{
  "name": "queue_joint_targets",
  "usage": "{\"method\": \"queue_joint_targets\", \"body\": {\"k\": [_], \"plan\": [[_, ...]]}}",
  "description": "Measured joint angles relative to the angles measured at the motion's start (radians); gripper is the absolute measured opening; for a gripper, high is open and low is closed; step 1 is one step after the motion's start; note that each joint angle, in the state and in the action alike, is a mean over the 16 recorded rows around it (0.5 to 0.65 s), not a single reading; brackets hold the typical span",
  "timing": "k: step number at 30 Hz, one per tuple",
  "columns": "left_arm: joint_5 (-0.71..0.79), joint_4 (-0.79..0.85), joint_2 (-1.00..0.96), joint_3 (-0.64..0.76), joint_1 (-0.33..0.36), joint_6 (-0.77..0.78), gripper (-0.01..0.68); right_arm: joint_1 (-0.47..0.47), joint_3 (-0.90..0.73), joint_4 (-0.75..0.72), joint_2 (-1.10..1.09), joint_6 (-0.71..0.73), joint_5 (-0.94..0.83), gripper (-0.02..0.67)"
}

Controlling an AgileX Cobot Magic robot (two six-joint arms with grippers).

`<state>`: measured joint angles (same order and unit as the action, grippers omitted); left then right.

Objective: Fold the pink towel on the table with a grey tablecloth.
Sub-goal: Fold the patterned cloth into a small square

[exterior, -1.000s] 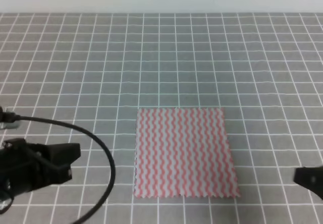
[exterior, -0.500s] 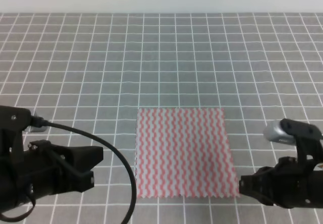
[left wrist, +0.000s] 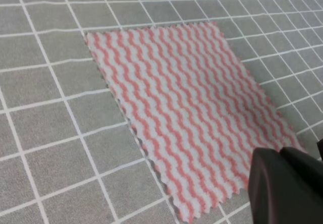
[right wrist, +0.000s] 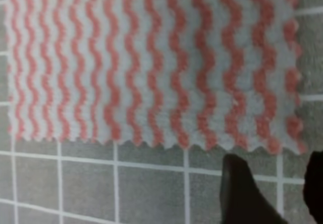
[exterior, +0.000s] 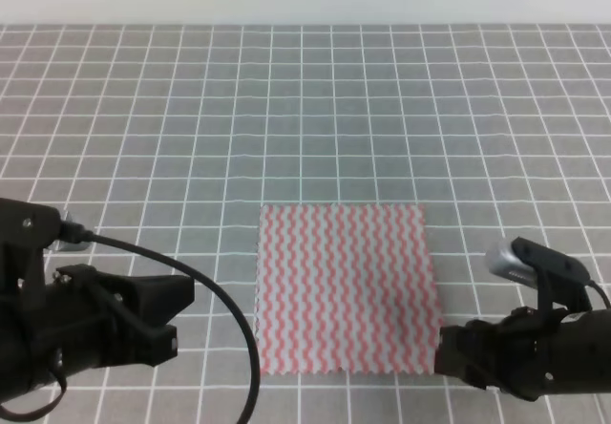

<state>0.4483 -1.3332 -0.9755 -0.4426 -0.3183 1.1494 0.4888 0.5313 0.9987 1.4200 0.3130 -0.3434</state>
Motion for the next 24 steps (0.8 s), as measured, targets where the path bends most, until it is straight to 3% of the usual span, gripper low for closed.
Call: {"method": "queue_joint_targets", "body": {"k": [24], "plan": [[-0.011,0.002,-0.003,0.000,0.000,0.006,-0.001,-0.002,0.062,0.015,0.133,0.005,-0.003,0.265]]}}
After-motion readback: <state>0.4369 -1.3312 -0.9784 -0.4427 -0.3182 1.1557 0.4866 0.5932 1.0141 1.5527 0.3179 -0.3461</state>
